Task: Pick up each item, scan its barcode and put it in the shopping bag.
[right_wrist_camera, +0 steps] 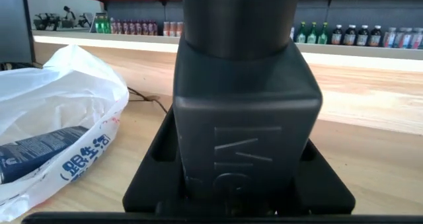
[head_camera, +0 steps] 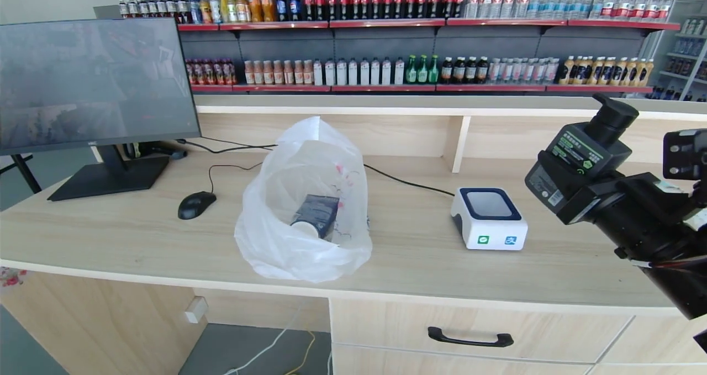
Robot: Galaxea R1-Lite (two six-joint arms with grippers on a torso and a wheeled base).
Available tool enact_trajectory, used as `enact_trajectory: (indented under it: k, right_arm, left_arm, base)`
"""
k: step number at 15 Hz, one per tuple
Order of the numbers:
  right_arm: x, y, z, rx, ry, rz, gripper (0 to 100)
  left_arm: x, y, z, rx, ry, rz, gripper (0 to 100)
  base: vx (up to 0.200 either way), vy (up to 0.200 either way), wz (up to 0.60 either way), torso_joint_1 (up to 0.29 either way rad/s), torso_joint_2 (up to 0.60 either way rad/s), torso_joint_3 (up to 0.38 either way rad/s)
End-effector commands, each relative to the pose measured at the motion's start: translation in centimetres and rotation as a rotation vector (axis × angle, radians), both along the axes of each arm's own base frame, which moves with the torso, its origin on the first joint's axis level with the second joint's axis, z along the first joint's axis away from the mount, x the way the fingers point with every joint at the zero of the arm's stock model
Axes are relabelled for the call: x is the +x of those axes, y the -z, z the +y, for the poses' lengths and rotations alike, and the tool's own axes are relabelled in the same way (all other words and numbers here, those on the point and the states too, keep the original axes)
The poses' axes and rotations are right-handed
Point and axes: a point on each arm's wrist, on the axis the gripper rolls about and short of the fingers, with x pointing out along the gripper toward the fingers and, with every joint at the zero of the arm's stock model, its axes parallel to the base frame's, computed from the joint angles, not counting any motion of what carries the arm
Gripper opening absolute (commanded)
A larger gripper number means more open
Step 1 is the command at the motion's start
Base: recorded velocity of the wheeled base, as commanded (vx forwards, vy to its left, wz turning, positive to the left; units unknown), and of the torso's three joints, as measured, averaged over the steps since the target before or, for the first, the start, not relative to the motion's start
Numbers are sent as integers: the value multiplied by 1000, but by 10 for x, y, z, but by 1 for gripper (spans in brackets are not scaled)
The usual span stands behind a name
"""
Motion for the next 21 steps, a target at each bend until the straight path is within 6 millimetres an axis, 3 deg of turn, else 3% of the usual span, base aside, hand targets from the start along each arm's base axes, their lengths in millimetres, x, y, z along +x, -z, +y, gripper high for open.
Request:
enact_trajectory:
  k: [1,6,8,12,16,19,21]
  right_arm:
    - [1,-3,-4,2,24,-12,0]
    - [2,1,-14,-57,52,-11,0]
    - [11,-7,-13,-129,53,-68,0]
    - [14,5,-13,-369,53,-94,0]
    - [34,19,-11,-650,-32,-181,0]
    - [57,35,-28,-775,-76,-202,0]
    - [87,33,-47,-835,-90,-285,0]
  left_arm:
    - [0,0,0,2,0,0,100]
    - [0,0,0,8,0,0,100]
    - [0,0,0,8,1,0,100]
    - [0,0,0,8,0,-2,100]
    - [0,0,0,4,0,-2,100]
    - [0,-1,0,7,0,-7,100]
    - [0,-1,0,10,0,-7,100]
  base:
    - [0,200,0,2,-2,2]
    - [0,40,0,1,0,0]
    - [0,0,0,0,0,0]
    - [0,0,0,0,0,0]
    - [0,0,0,0,0,0]
    - [0,0,0,0,0,0]
    - [0,0,0,0,0,0]
